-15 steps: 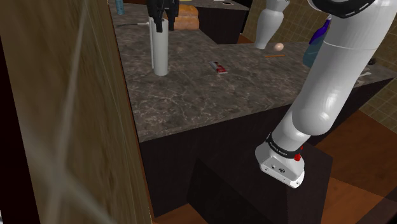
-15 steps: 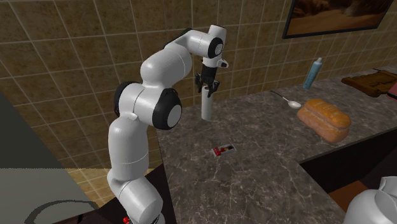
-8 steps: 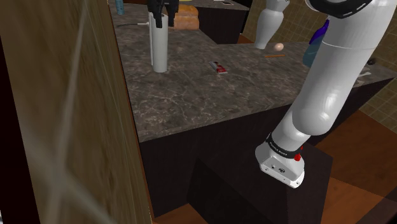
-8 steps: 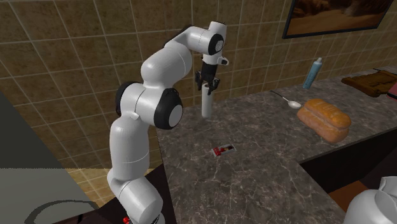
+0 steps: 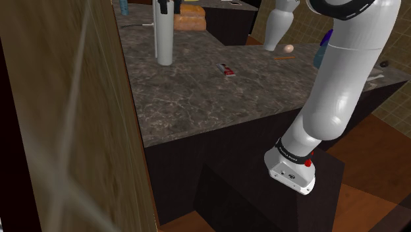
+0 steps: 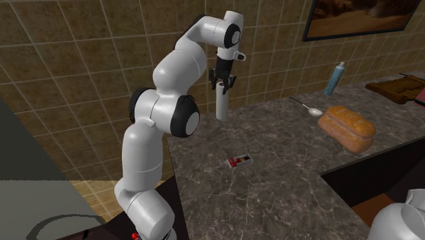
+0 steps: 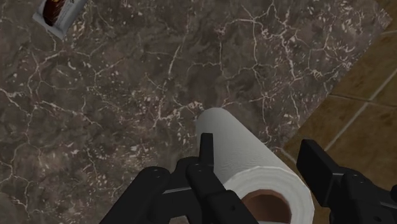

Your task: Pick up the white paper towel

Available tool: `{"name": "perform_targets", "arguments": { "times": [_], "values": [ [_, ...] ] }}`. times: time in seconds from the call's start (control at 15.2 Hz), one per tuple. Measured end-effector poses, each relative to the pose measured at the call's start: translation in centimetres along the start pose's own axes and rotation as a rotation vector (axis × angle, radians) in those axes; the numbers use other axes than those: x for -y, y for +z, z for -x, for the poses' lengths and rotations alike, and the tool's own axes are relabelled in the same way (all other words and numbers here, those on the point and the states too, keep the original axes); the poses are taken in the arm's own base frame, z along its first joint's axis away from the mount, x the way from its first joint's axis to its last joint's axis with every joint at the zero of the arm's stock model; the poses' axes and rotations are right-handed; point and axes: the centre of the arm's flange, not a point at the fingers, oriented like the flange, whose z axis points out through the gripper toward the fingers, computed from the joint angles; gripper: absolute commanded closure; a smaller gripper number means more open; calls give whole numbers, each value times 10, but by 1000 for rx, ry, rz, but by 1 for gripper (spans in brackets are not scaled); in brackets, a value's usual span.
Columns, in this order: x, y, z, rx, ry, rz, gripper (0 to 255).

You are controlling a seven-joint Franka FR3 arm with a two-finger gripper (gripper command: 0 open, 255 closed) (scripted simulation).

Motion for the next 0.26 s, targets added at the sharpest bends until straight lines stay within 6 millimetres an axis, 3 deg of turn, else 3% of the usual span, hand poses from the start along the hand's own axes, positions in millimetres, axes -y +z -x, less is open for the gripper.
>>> {"name": "perform_targets", "arguments": {
  "times": [0.26],
  "values": [
    [2, -18, 4, 0, 0, 0, 255]
  ]
}}
